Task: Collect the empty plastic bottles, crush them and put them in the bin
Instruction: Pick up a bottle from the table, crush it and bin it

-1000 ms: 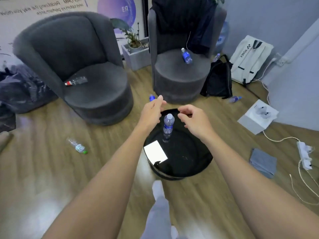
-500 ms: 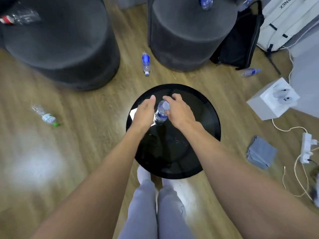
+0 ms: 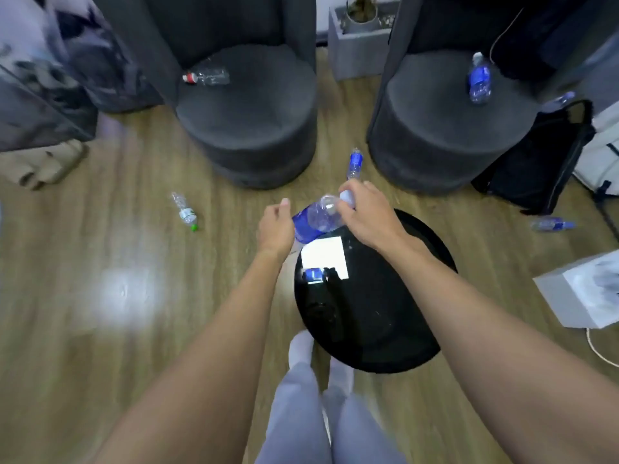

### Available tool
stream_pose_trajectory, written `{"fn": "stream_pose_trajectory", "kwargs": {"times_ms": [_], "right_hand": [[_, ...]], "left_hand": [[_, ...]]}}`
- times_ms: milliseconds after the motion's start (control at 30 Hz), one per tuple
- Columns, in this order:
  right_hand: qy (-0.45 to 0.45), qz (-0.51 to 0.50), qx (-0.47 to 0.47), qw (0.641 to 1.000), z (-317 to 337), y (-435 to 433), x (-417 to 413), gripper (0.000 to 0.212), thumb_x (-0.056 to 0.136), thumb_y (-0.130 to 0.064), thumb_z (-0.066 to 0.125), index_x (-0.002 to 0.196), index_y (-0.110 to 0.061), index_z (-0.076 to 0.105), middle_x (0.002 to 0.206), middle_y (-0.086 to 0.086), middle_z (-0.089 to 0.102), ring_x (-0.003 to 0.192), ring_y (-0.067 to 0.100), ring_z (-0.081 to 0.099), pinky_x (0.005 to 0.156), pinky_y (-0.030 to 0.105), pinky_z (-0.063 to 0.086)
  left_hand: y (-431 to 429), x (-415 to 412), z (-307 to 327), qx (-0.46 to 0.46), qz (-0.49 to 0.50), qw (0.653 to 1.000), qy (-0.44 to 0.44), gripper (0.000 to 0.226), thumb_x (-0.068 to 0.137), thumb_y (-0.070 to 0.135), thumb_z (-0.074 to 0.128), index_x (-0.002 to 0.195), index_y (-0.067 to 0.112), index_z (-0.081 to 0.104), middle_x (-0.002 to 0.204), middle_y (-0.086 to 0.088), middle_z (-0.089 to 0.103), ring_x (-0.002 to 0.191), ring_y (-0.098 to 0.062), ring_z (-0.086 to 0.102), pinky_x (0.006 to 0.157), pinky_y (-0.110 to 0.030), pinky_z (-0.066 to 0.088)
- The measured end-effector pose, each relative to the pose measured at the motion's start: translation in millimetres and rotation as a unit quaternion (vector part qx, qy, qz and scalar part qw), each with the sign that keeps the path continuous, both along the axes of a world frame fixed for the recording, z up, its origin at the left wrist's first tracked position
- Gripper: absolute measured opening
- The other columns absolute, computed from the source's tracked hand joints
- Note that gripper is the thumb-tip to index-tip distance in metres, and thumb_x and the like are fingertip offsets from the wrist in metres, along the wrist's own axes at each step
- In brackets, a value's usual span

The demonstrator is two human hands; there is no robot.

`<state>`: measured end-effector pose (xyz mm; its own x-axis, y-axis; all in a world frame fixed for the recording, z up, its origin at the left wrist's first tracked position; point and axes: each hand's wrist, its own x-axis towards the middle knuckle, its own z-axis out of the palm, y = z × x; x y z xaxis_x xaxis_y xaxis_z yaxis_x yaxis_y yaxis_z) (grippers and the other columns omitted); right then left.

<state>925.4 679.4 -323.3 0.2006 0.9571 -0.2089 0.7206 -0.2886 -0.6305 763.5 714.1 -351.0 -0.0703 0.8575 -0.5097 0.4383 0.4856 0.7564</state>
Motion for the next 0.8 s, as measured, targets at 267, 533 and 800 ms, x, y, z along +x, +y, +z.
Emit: {"fn": "stream_pose_trajectory", "kwargs": {"times_ms": [267,533,800], "right_hand": [[0.11,0.077,0.241,0.961,190,10,-110,0.021,0.1,-0.028,0.043,0.105,-0.017,0.06,0.105,0.004,0.062,0.098,0.019,0.055,0.082,0.029,0.036],[0.335,0.119,0.32,0.878,327,-31,-282,0.031,0.095,-0.039,0.054,0.118,-0.018,0.058,0.107,0.006,0.067,0.091,0.021,0.066,0.066,0.034,0.058],[0.499,0.233,0.273,0.789,406,-135,-505,0.013,0.096,-0.037,0.059,0.099,-0.026,0.063,0.087,-0.007,0.07,0.082,0.011,0.066,0.067,0.027,0.06]], "left_hand": [[-17,-142,165,0.085,0.186,0.979,0.001,0.069,0.09,0.062,0.036,0.108,0.002,0.064,0.122,-0.021,0.064,0.108,-0.04,0.062,0.091,-0.047,0.052],[-104,-319,317,0.312,0.39,0.859,-0.111,0.044,0.076,0.053,0.046,0.078,0.013,0.063,0.079,-0.016,0.071,0.066,-0.033,0.063,0.058,-0.042,0.048],[-259,-511,386,0.437,0.486,0.739,-0.163,0.03,0.093,0.044,0.048,0.087,0.018,0.061,0.073,-0.004,0.063,0.051,-0.017,0.056,0.036,-0.02,0.036]]}}
